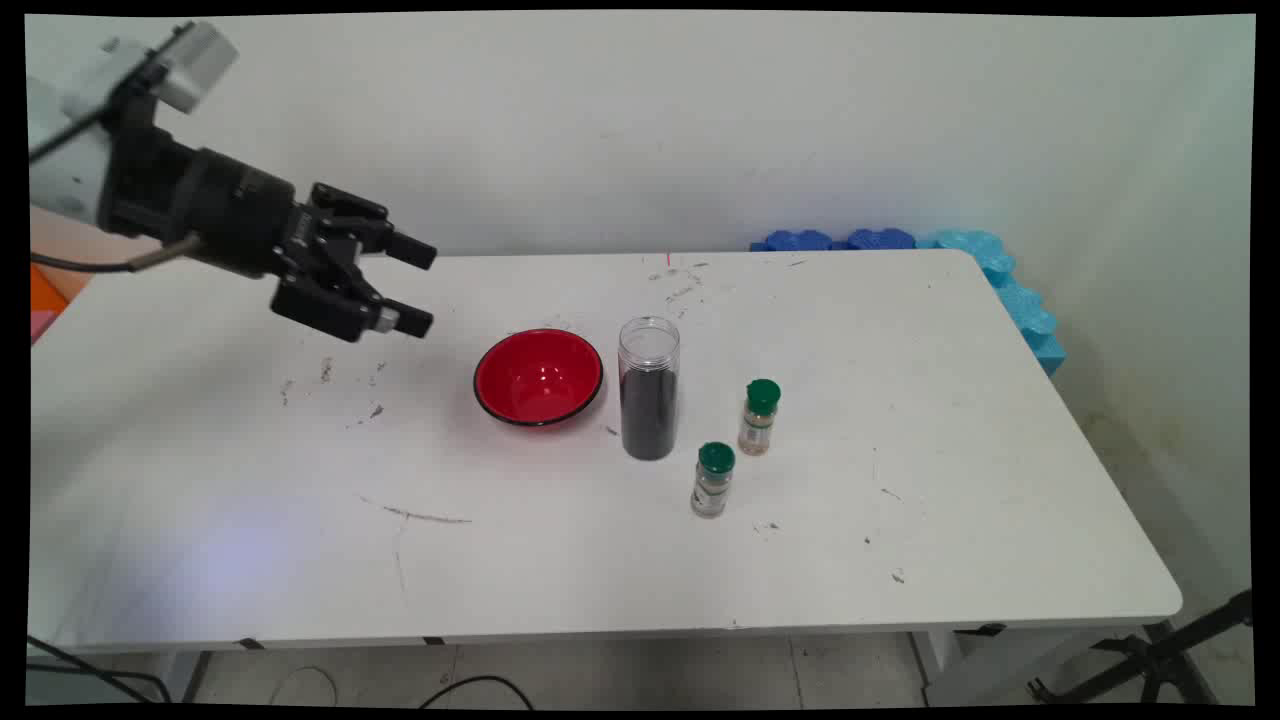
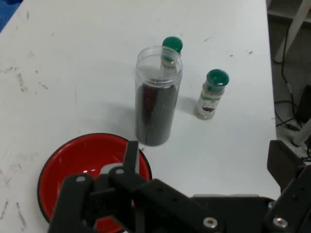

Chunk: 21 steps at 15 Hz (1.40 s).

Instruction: Pick up the black seasoning powder from the table

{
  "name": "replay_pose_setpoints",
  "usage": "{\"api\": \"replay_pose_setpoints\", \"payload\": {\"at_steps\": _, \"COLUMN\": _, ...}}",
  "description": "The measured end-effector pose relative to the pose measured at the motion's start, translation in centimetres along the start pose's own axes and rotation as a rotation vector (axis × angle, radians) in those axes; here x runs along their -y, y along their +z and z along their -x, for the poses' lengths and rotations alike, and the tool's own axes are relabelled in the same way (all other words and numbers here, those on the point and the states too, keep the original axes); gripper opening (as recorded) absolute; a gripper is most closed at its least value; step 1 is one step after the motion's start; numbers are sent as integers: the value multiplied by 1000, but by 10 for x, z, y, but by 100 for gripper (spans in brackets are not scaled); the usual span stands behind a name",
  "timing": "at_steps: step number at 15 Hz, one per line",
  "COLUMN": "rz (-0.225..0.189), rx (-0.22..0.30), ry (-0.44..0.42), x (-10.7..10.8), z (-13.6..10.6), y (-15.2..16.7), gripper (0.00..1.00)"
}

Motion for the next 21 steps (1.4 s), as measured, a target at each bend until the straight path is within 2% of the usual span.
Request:
{"api": "replay_pose_setpoints", "payload": {"at_steps": 9, "rz": -48, "rx": 30, "ry": -45, "x": 5, "z": 22, "y": 61, "gripper": 100}}
{"api": "replay_pose_setpoints", "payload": {"at_steps": 14, "rz": -47, "rx": 32, "ry": -51, "x": 6, "z": 34, "y": 90, "gripper": 100}}
{"api": "replay_pose_setpoints", "payload": {"at_steps": 21, "rz": -39, "rx": 7, "ry": -54, "x": 13, "z": 42, "y": 139, "gripper": 100}}
